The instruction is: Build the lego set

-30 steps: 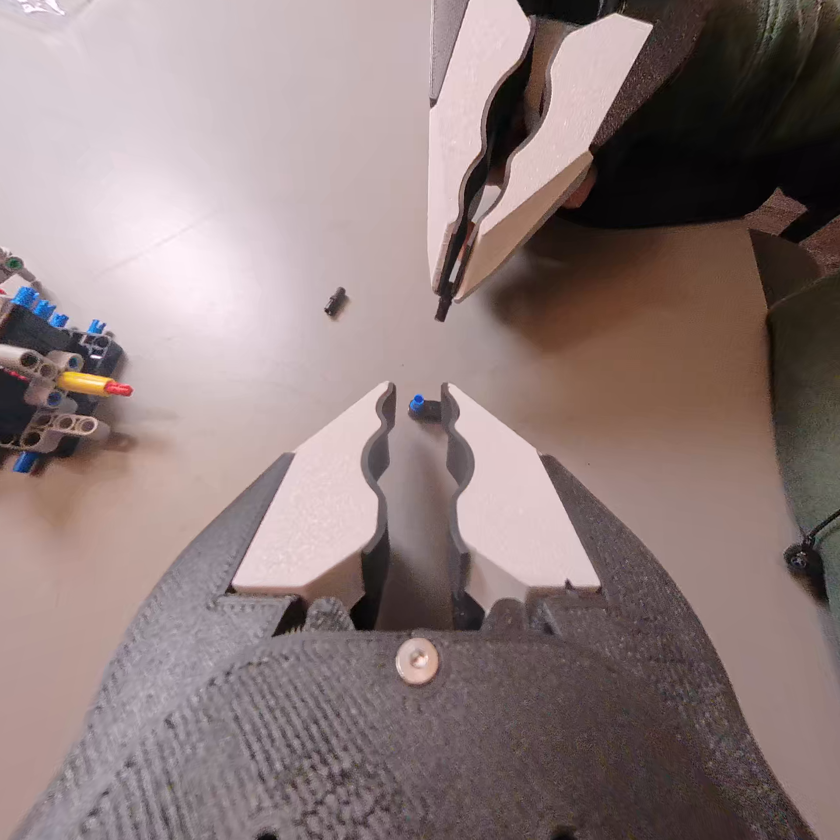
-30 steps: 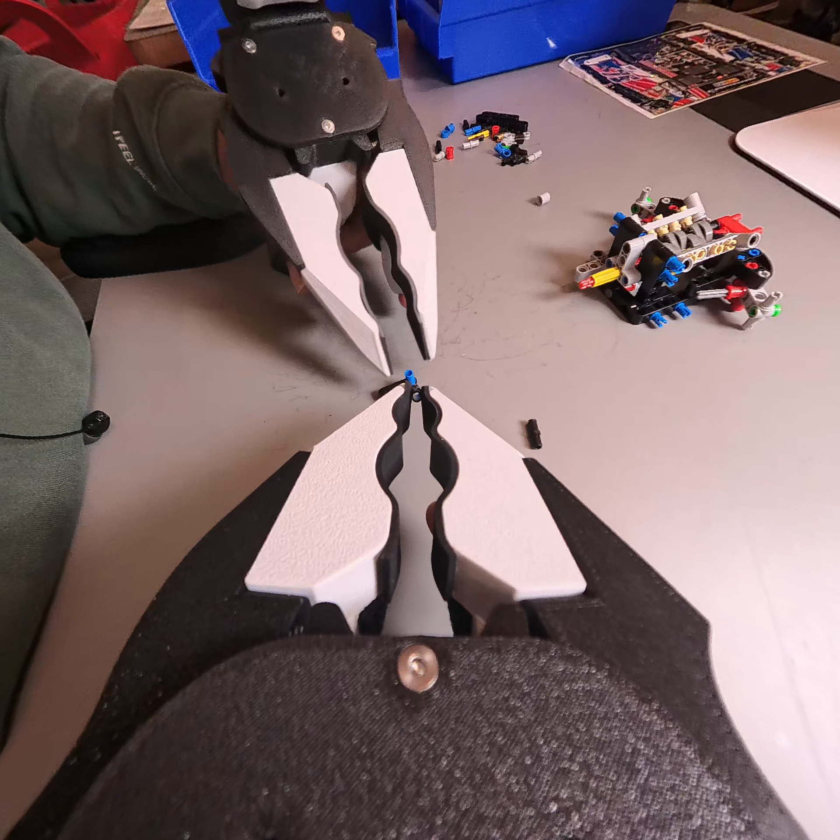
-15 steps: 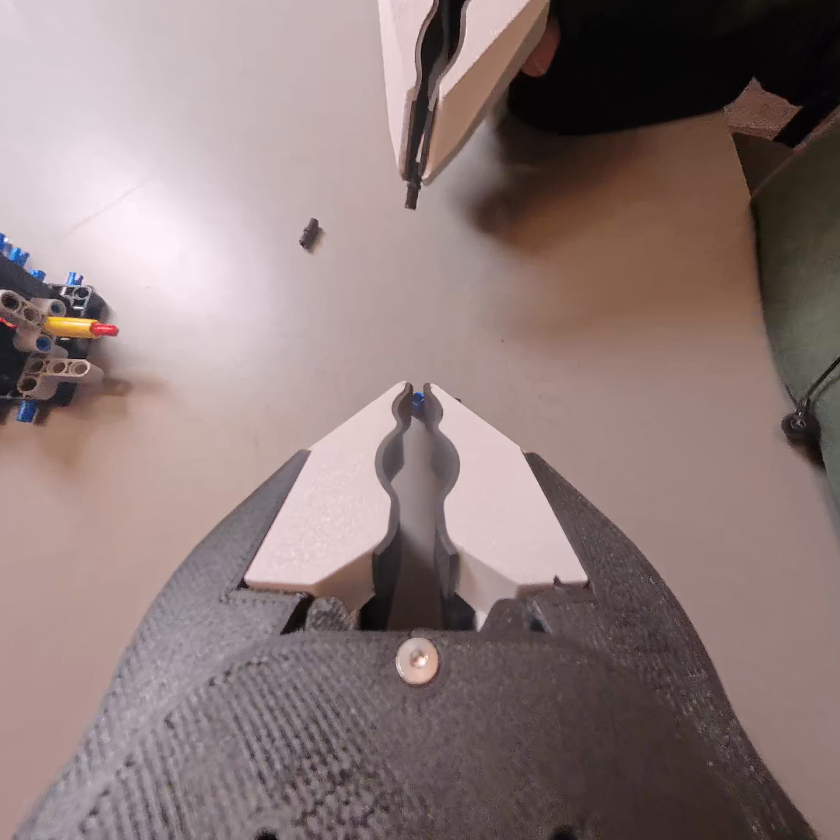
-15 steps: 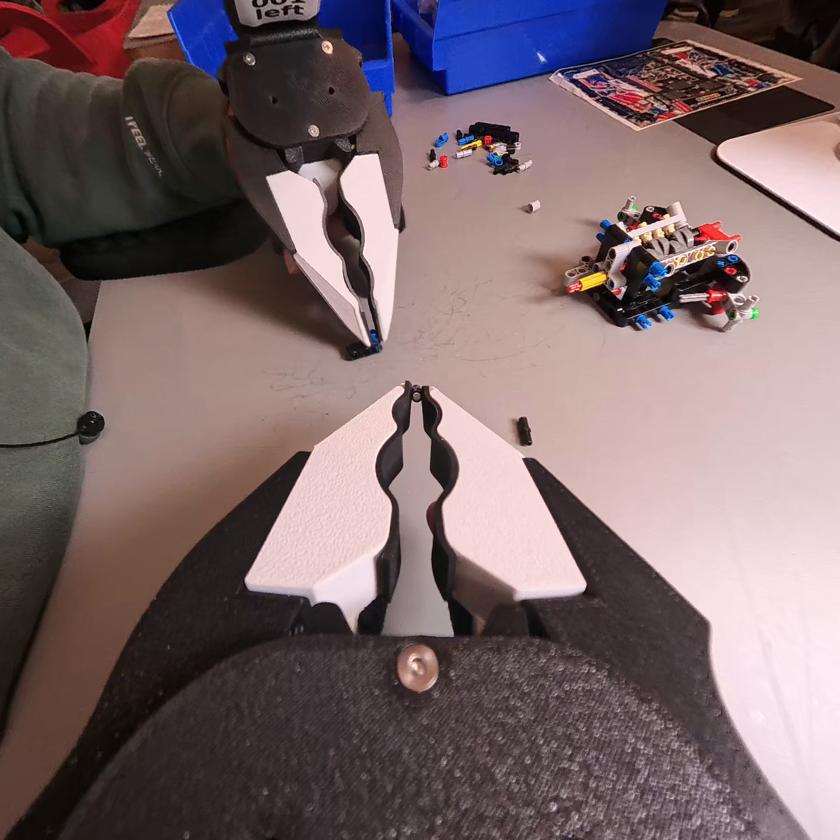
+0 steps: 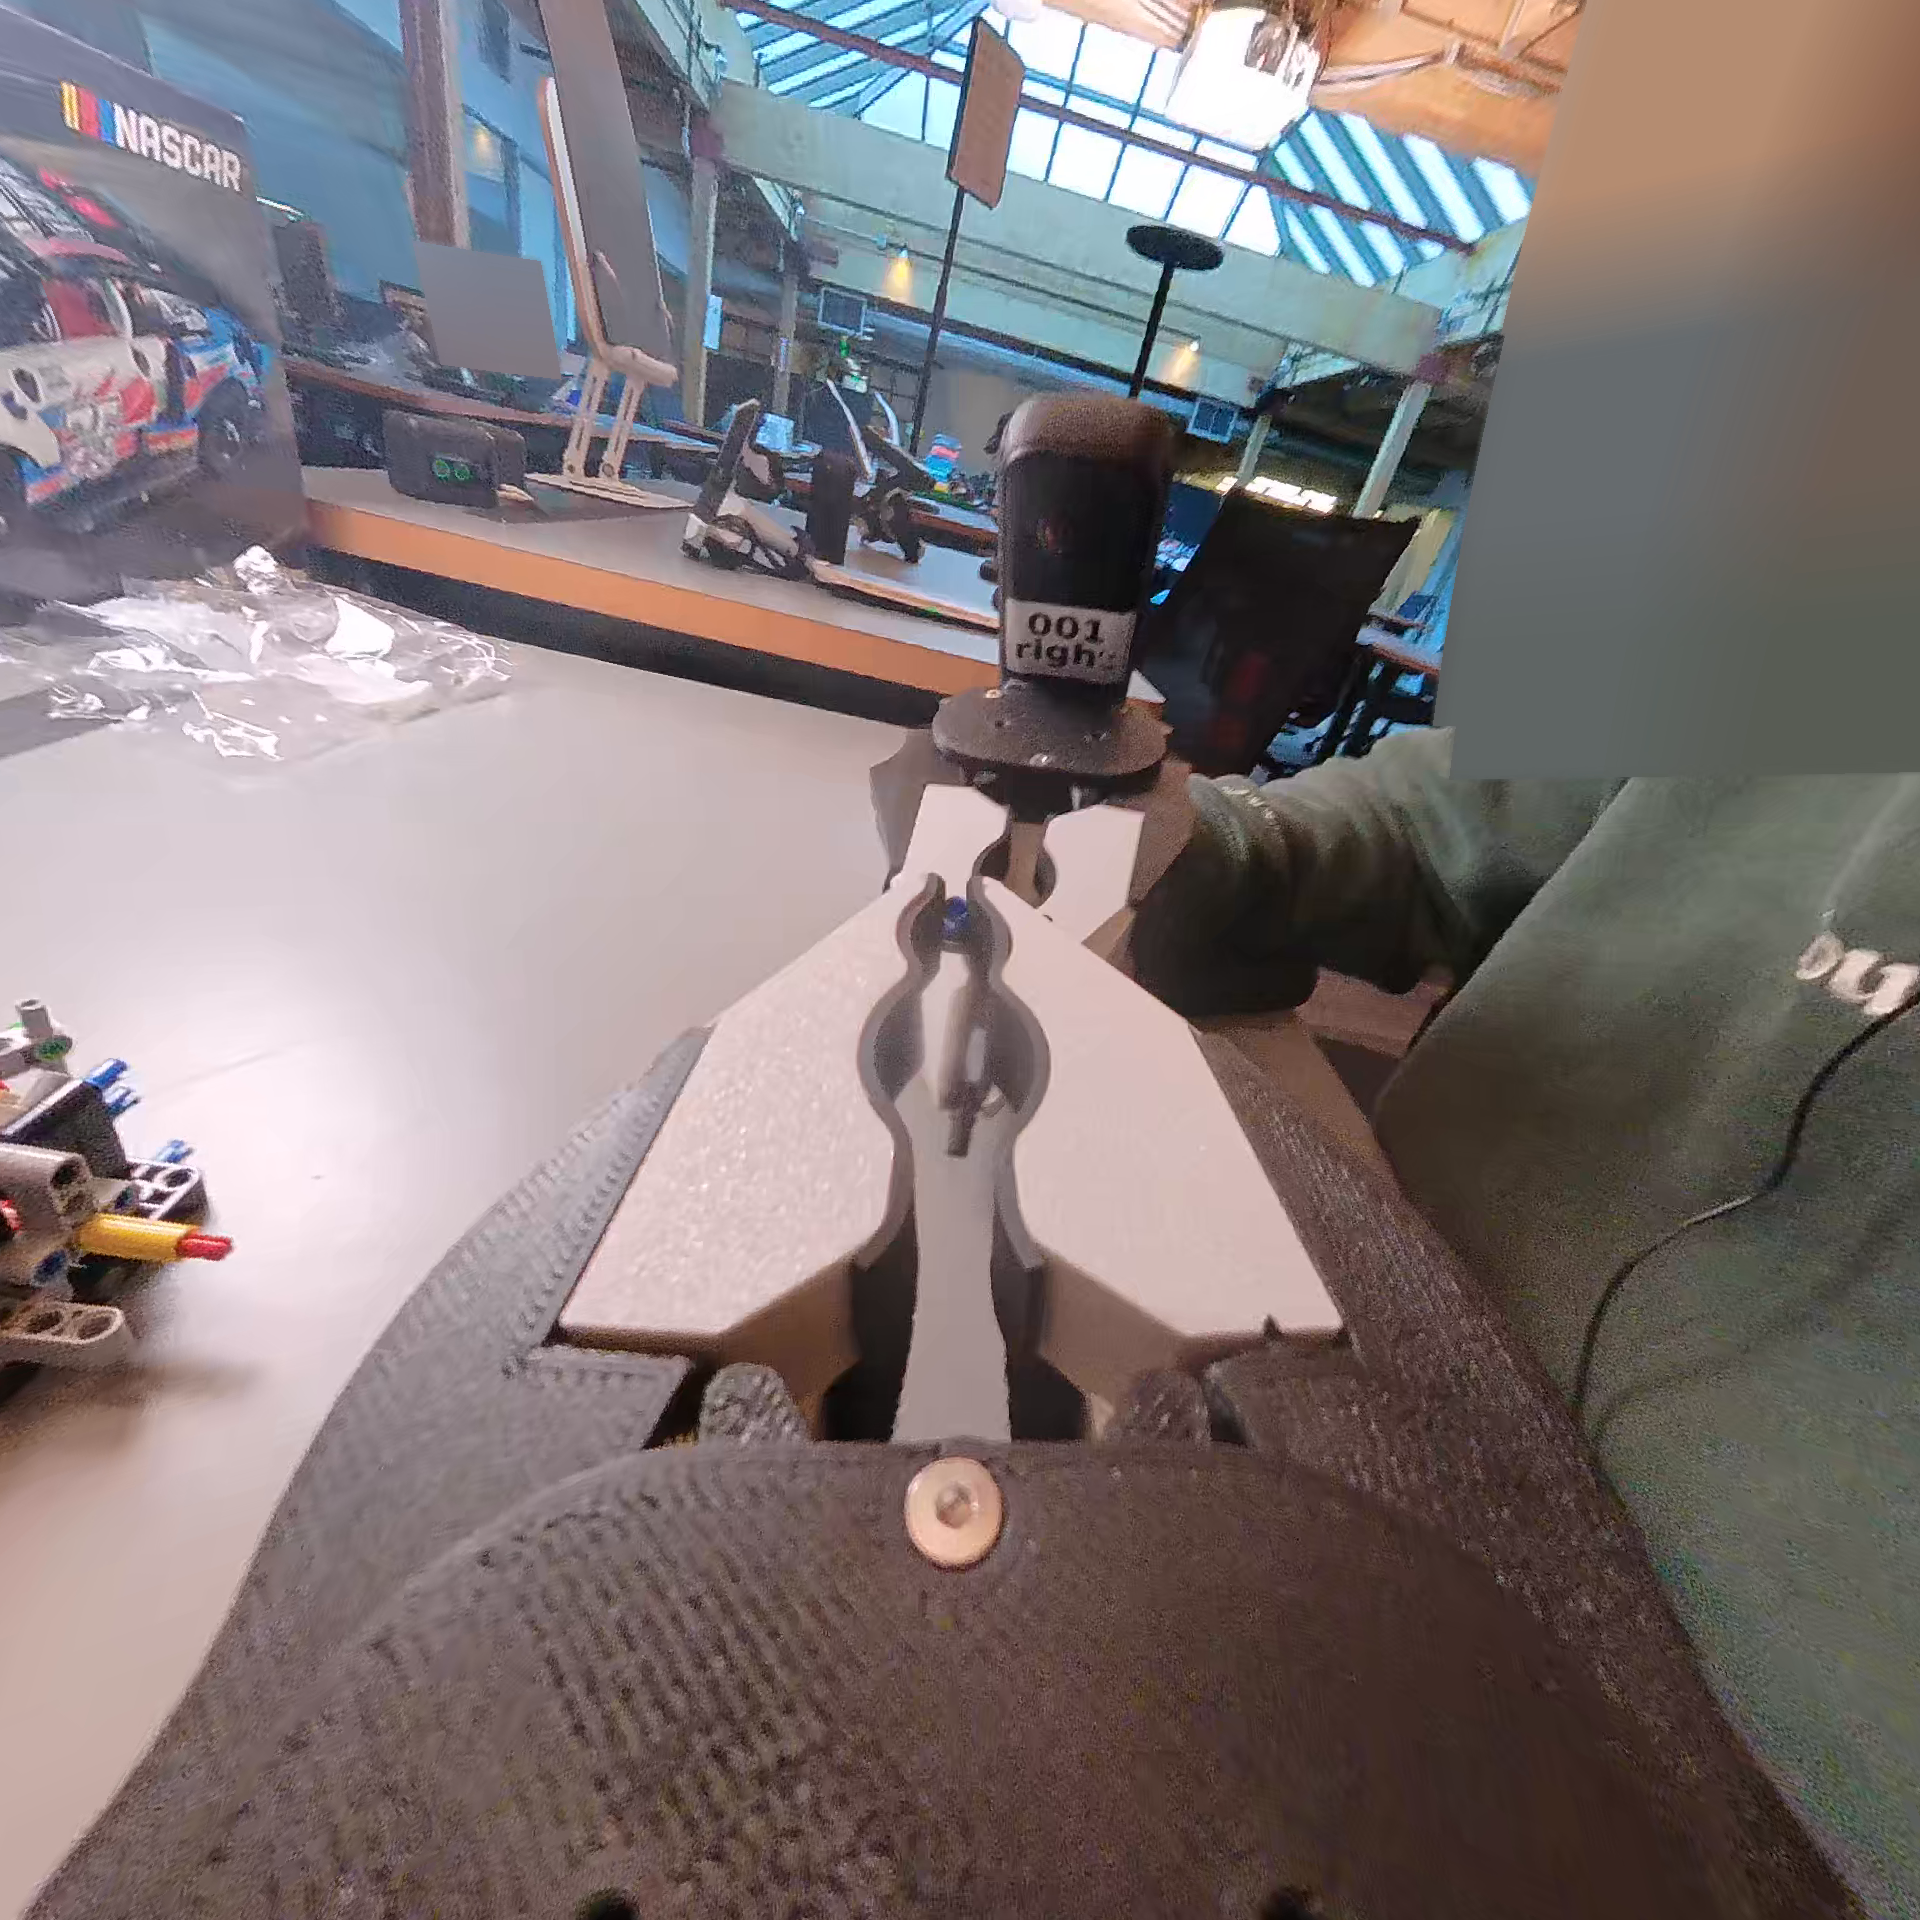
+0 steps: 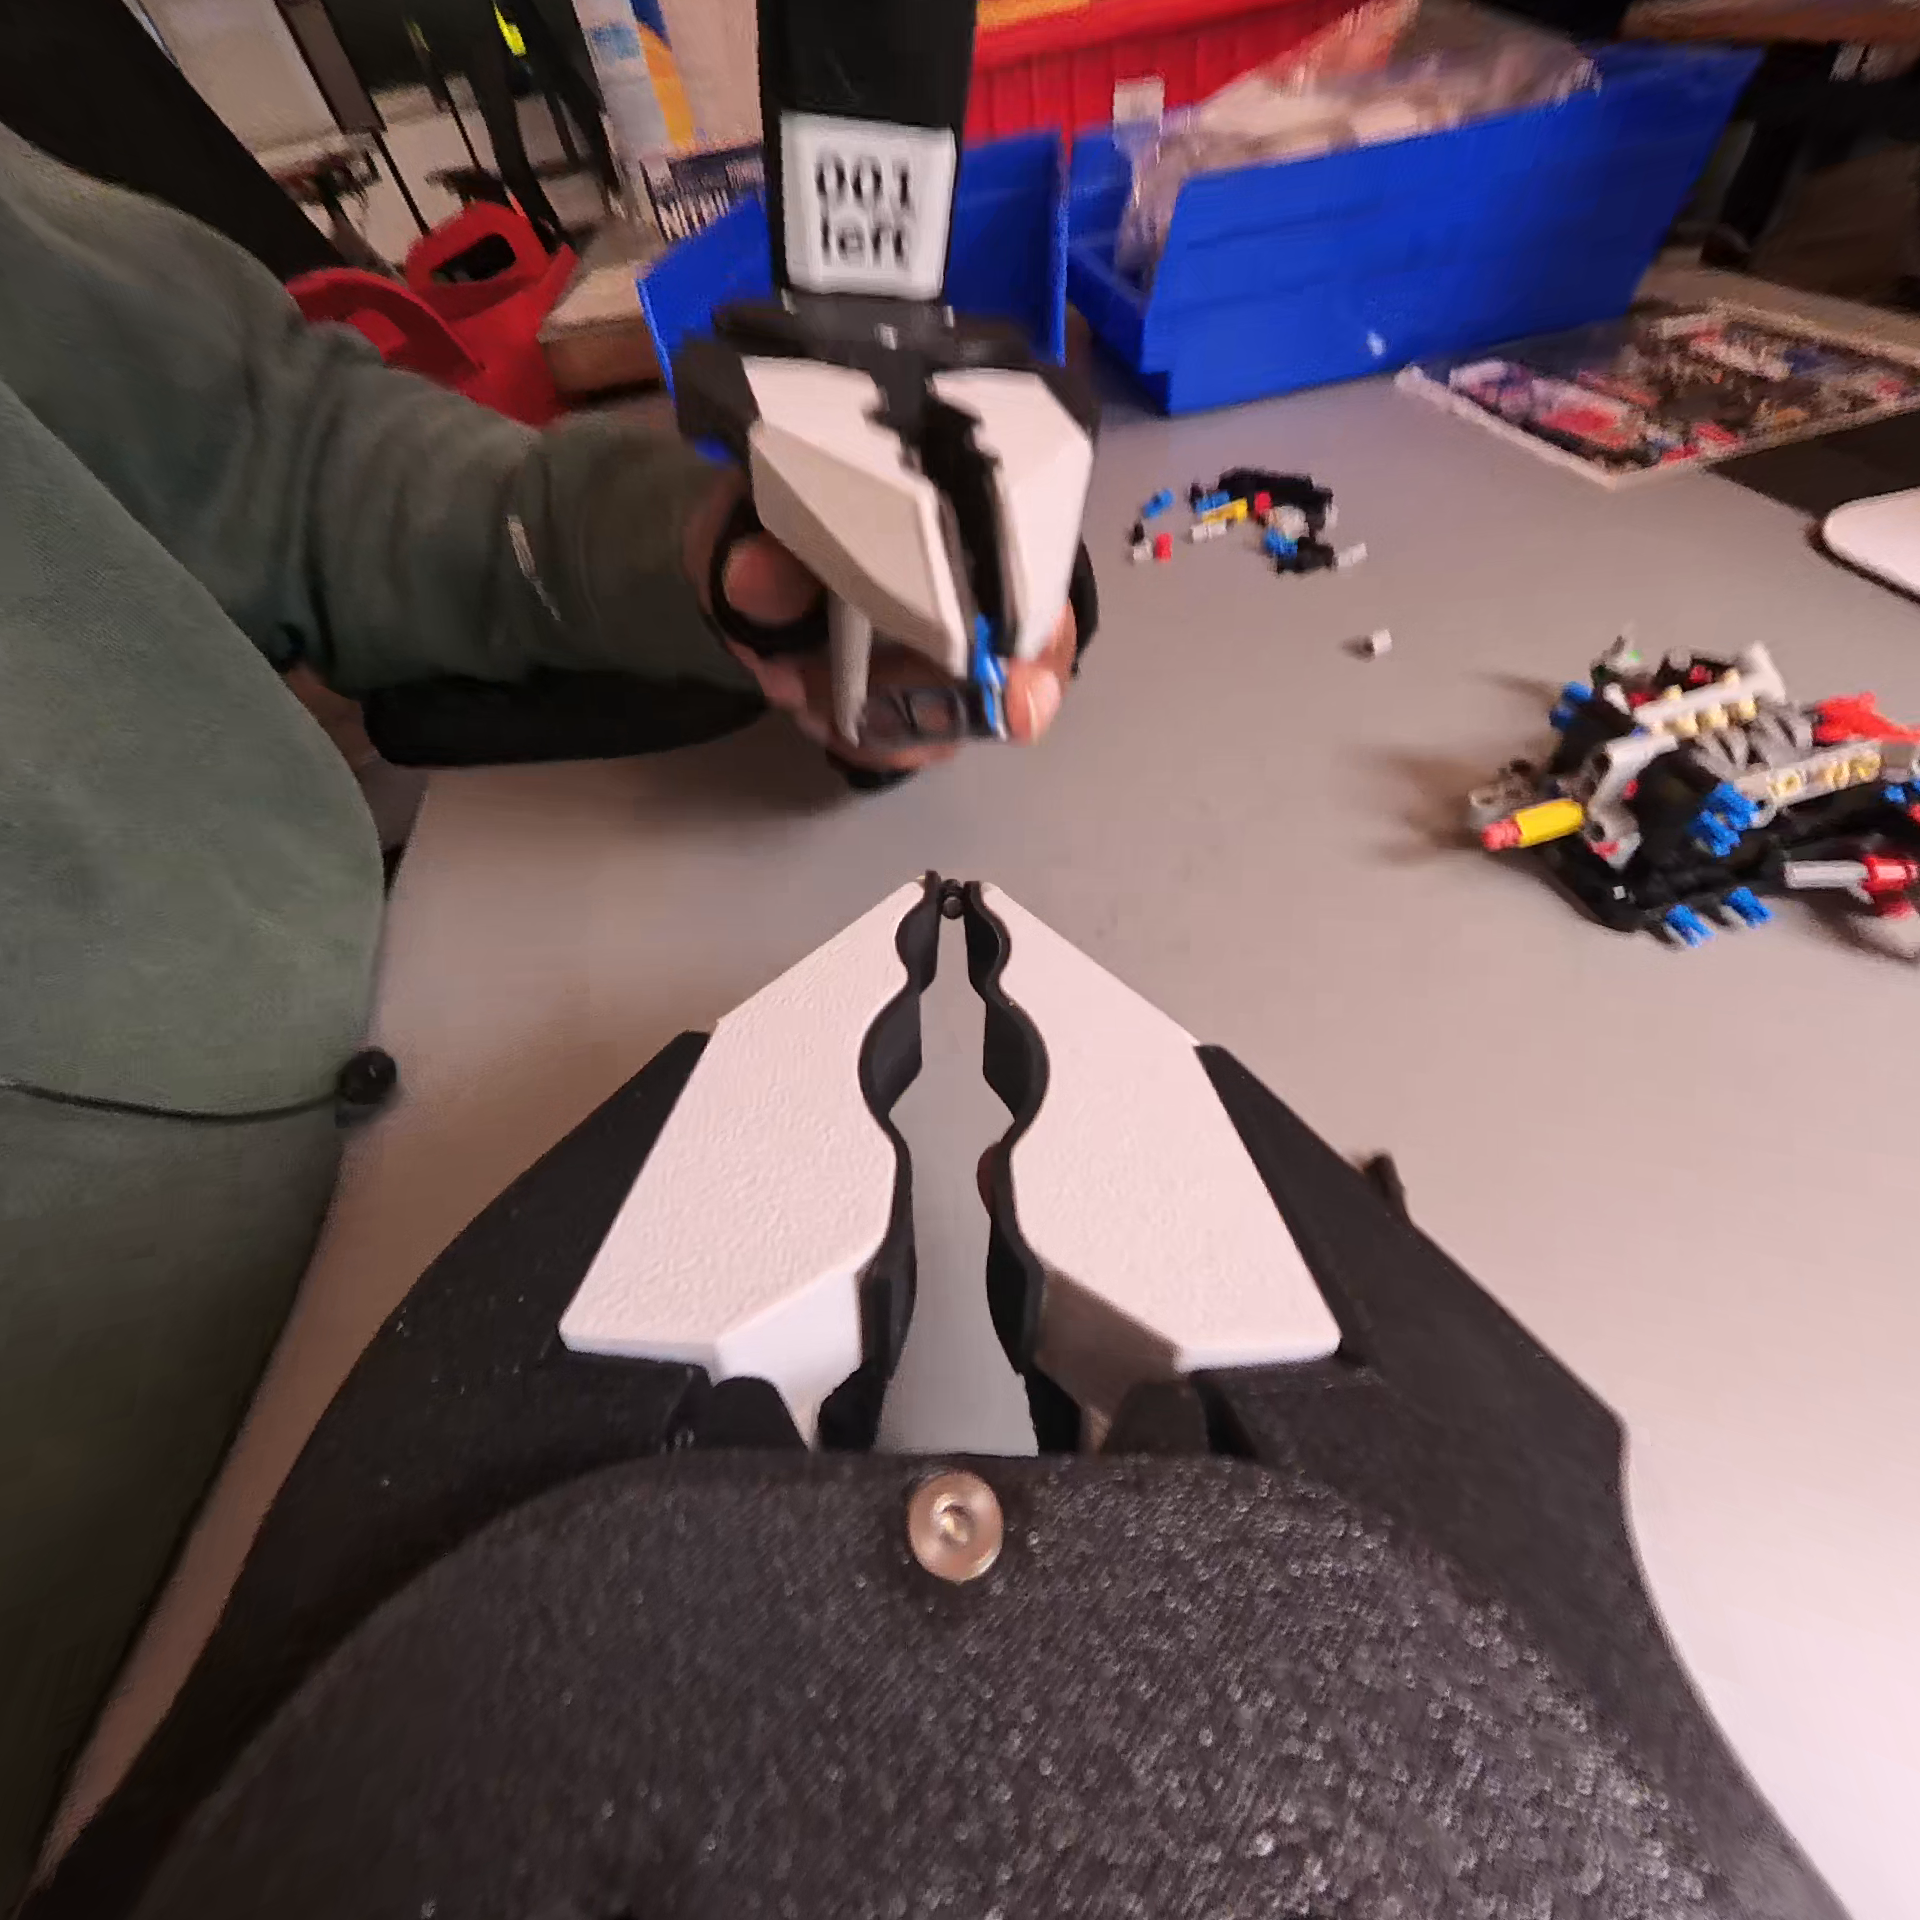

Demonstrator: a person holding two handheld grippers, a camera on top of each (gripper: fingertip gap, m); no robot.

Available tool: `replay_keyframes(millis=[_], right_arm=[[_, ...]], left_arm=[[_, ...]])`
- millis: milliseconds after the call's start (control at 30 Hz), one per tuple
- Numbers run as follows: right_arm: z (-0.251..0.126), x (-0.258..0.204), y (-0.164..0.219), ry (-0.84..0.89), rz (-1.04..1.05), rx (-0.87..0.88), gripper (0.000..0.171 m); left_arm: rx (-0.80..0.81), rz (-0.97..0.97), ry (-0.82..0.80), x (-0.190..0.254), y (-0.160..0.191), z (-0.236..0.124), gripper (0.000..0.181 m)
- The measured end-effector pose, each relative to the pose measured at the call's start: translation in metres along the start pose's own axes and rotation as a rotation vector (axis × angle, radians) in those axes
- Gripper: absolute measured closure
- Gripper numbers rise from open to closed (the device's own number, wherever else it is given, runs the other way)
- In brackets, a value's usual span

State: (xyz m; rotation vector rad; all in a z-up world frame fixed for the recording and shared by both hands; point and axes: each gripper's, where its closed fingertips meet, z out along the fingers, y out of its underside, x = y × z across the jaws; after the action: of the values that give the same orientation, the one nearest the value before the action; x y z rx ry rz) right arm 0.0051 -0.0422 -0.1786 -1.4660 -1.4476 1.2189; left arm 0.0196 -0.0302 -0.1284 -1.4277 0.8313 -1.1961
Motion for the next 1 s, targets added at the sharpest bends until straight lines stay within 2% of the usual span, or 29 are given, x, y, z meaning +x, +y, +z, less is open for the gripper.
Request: replay_keyframes(millis=[67,200,533,833,1000], right_arm=[[-0.001,-0.005,-0.016,-0.024,0.017,0.091,0.168],[-0.011,0.005,-0.021,-0.008,0.065,0.138,0.168],[-0.005,0.008,0.006,0.004,0.031,-0.01,0.168],[0.004,0.012,0.032,0.058,-0.057,-0.19,0.168],[0.0,0.018,0.038,0.088,-0.073,-0.224,0.168]], left_arm=[[-0.028,0.064,-0.03,-0.002,0.006,0.003,0.178],[-0.056,0.119,-0.033,-0.004,0.01,-0.001,0.179],[-0.276,0.254,-0.014,-0.005,0.046,-0.01,0.179],[-0.656,0.385,-0.085,-0.023,0.101,-0.02,0.181],[-0.68,0.353,-0.097,-0.025,0.103,-0.022,0.181]])
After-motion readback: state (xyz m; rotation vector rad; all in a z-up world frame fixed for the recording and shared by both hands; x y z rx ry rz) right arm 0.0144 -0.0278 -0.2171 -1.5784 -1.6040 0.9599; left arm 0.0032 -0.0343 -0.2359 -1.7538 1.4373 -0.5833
